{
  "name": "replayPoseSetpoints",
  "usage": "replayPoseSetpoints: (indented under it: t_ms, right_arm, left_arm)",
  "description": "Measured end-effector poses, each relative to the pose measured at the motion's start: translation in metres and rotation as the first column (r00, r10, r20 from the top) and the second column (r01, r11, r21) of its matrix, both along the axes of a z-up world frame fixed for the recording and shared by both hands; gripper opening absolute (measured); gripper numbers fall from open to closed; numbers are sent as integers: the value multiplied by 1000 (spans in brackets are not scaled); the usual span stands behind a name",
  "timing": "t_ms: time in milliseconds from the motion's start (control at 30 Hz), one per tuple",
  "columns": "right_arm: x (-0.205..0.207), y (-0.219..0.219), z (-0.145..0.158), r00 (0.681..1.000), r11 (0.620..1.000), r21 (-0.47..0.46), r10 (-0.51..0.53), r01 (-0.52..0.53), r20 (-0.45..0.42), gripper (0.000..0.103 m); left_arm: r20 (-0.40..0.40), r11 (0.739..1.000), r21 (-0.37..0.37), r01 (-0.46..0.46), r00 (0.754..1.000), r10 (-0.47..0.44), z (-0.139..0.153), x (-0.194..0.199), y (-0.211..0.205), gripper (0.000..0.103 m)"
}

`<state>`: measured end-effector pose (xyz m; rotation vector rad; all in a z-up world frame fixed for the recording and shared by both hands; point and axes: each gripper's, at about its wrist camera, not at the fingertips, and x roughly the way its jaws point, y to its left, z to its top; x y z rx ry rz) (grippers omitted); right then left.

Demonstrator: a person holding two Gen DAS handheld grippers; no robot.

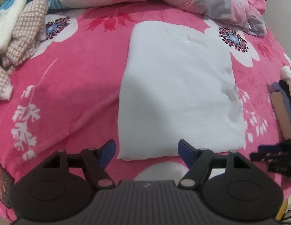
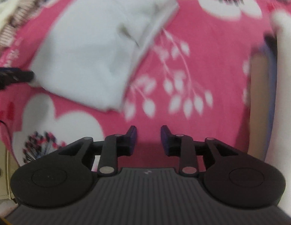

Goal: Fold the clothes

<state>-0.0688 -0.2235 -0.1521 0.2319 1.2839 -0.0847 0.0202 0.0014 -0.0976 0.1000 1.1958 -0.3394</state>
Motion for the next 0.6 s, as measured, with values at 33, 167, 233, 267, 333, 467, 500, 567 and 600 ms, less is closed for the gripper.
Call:
replayPoseSetpoints:
  t_ms: [33,167,233,267,333,467,500,567,600]
  right_arm:
    - [-2,0,-1,1000,1000,3,-7,6,8,32]
    - [-3,2,-3,1000,998,55,-9,8,19,66]
    - [-2,3,-4,1000,998,67,4,-5,18,68]
    - [-2,4,-4,1000,998,66,7,-9,16,69]
    - [-3,3,-4,1000,997,80,0,-1,15,74]
    - [-4,0,-4,1000,993,116,-14,12,9,83]
    - [-4,0,-3,1000,993,118,-12,11,10,84]
    - [-6,0,-2,1000,993,118,-9,7,15,85]
    - [-7,1,-2,1000,993,117,-11,9,17,85]
  left_arm:
    - [-3,1000,-2,-5,1000,5,0,0,-1,75]
    - [-12,1000,-14,-28,1000,28,3,1,-2,75]
    - [-11,998,-36,-42,999,42,8,3,-1,78]
    - [-7,997,-52,-55,998,54,10,5,0,80]
    - [-1,993,-87,-81,997,81,16,7,3,84]
    - [8,986,-123,-116,993,118,21,12,6,87]
    - [10,985,-121,-122,992,124,22,13,6,87]
    - [14,984,-119,-133,991,135,24,14,5,88]
    - [16,983,-118,-138,990,141,24,15,5,88]
